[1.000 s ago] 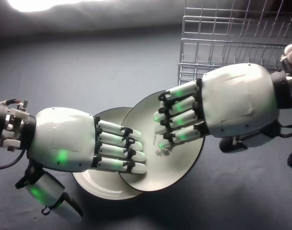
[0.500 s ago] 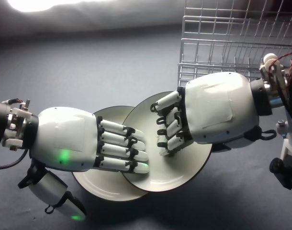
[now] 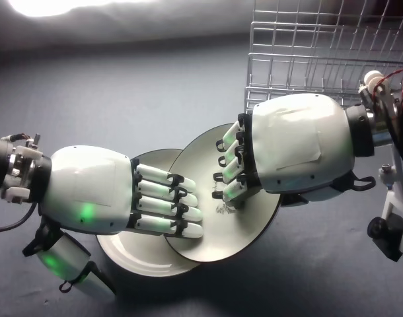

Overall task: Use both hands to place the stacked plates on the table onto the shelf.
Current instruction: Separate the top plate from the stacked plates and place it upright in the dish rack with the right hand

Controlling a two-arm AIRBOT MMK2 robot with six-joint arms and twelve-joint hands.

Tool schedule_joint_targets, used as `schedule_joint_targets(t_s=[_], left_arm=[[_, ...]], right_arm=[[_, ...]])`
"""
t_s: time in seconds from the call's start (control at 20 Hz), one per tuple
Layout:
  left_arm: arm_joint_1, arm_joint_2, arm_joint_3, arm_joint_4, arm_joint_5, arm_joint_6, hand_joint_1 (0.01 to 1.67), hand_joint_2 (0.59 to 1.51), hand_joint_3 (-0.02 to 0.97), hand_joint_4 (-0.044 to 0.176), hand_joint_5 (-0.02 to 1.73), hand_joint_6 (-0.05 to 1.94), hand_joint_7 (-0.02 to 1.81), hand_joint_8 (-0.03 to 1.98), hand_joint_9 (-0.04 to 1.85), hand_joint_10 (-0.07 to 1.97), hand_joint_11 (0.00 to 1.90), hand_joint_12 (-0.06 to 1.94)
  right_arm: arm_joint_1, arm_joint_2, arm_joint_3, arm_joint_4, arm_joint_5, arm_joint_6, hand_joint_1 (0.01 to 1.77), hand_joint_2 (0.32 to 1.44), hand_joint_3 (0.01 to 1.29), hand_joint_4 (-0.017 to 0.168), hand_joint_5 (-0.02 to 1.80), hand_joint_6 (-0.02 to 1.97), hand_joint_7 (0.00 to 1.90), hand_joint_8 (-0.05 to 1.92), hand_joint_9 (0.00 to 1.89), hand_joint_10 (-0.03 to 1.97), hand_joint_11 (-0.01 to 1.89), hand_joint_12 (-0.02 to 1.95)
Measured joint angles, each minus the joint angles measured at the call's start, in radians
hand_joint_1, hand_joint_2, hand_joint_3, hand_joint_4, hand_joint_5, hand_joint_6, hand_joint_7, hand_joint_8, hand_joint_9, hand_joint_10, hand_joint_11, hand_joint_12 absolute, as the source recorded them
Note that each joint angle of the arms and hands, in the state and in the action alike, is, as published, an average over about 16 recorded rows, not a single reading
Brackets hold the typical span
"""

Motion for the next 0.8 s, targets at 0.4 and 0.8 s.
schedule_joint_targets(t_s=[0.4,0.8], left_arm=[[-0.078,0.066,-0.023,-0.005,-0.008,-0.043,0.02,1.148,0.019,0.000,0.01,0.00,0.01,0.00,0.01,0.02,0.02,0.00],[-0.139,0.188,-0.070,-0.021,-0.016,-0.067,0.02,1.149,0.020,0.002,0.02,0.00,0.02,0.01,0.02,0.02,0.02,0.00]], right_arm=[[0.022,0.010,-0.011,0.014,0.006,0.000,1.30,0.97,0.01,-0.004,0.85,0.66,0.94,0.68,0.98,0.96,0.86,0.94],[0.064,0.034,-0.046,0.071,-0.012,0.000,1.33,0.97,0.01,0.002,0.90,0.80,0.99,0.70,0.99,0.95,0.85,0.94]])
